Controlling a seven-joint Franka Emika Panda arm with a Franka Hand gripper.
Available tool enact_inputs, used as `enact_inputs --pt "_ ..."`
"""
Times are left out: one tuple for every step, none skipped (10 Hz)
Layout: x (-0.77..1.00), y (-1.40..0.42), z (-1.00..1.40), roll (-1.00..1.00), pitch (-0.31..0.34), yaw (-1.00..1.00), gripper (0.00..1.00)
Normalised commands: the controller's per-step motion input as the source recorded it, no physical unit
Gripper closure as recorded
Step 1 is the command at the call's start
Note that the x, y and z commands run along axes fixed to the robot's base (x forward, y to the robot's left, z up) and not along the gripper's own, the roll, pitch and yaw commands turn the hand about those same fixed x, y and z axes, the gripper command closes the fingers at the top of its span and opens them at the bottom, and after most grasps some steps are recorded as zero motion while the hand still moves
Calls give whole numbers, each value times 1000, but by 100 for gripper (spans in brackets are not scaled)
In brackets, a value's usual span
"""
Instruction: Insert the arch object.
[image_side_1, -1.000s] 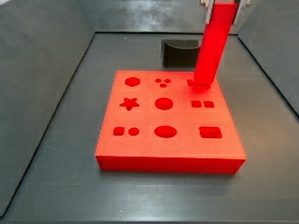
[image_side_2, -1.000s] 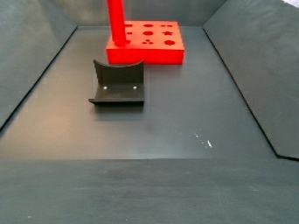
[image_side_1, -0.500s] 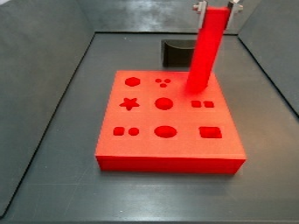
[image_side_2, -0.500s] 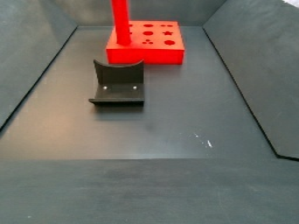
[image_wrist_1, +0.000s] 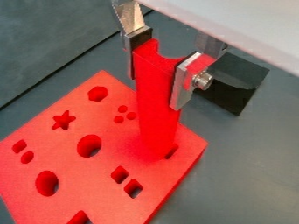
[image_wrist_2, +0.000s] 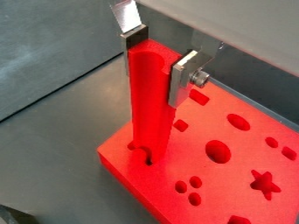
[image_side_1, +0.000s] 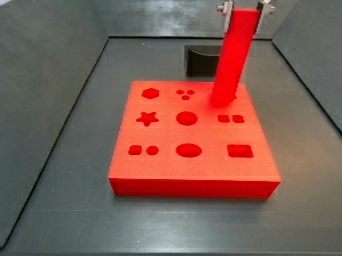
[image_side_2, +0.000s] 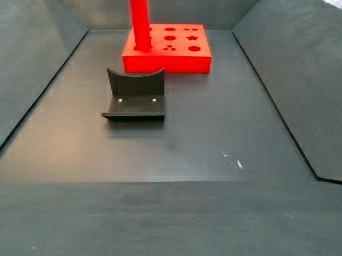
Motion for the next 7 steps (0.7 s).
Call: enact_inputs --pt "109 214 -243 13 61 0 100" --pt "66 203 -229 4 56 0 100" --pt "0 51 -234 0 23 0 100" --pt "0 0 -266 30 4 17 100" --pt "0 0 -197 49 26 9 100" --pt "0 0 -103 40 53 0 100" --pt "0 0 0 10 76 0 100"
